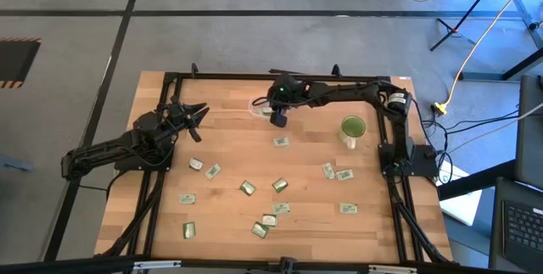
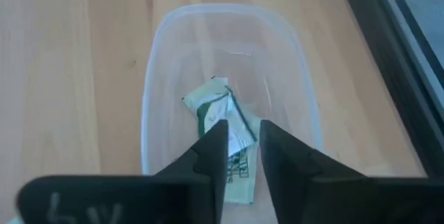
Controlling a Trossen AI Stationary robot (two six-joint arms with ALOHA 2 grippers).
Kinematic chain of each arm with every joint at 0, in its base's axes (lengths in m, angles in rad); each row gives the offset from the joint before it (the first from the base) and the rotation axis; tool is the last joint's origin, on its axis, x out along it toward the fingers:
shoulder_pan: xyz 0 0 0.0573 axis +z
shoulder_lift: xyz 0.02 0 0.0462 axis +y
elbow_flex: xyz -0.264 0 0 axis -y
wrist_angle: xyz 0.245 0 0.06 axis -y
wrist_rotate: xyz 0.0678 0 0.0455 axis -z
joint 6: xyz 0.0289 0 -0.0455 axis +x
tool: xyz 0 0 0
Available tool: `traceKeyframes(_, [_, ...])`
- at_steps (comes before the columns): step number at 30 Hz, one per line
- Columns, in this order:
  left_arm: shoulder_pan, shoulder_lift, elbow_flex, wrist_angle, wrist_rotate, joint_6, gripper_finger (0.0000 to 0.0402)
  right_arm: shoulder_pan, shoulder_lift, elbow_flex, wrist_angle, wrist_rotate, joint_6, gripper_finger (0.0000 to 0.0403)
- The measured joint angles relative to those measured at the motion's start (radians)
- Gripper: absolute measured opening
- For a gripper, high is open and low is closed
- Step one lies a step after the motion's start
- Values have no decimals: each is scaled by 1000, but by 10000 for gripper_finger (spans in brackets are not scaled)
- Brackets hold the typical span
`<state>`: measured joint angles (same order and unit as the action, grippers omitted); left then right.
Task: Pick and place items into bin
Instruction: Put the green stevia packet into the bin
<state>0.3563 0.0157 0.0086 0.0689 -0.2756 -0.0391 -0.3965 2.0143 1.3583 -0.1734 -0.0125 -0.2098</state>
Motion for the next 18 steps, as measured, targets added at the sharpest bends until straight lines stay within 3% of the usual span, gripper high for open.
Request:
traceKeyframes(5, [0, 0, 0, 0, 0, 0, 86, 18, -74, 0, -112, -11, -9, 115])
traceKeyframes(13, [0, 0, 0, -8, 0, 0, 86, 118, -186, 0, -397, -67, -65, 116])
traceKeyframes(18, [0, 0, 0, -11, 0, 0, 86, 157, -177, -70, -395, -64, -61, 116])
